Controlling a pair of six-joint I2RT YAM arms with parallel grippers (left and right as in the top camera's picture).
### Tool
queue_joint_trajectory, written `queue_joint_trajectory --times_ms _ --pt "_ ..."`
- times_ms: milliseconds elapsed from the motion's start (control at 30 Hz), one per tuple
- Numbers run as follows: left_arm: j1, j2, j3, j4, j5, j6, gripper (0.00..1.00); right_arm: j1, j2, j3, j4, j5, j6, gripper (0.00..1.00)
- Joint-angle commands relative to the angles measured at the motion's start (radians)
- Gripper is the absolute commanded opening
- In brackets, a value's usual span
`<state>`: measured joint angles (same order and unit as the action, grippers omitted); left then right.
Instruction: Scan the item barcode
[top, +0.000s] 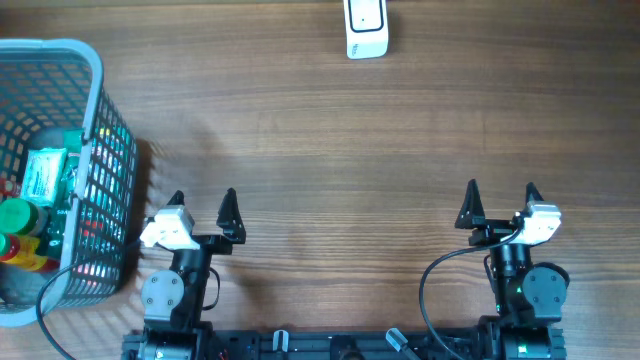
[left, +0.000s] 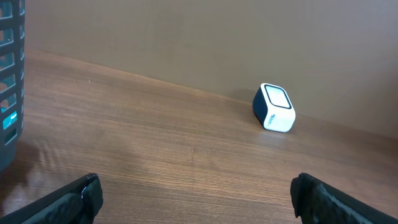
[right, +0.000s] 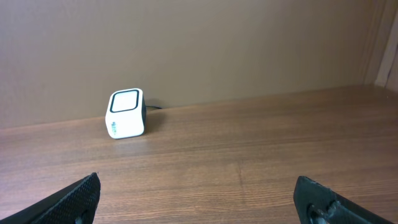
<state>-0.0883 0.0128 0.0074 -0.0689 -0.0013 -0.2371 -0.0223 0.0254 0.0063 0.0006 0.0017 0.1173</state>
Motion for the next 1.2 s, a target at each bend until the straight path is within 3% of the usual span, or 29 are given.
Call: queue_joint_trajectory --times_ms 0,1167 --pt "0.007 -0.006 -0.002 -0.007 0.012 0.021 1.0 -0.003 0.006 -0.001 0.008 0.017 -0.012 1.0" --pt "0.007 -0.006 -0.002 -0.003 -0.014 0.021 1.0 -0.003 0.006 -0.001 0.008 0.017 -0.013 1.0"
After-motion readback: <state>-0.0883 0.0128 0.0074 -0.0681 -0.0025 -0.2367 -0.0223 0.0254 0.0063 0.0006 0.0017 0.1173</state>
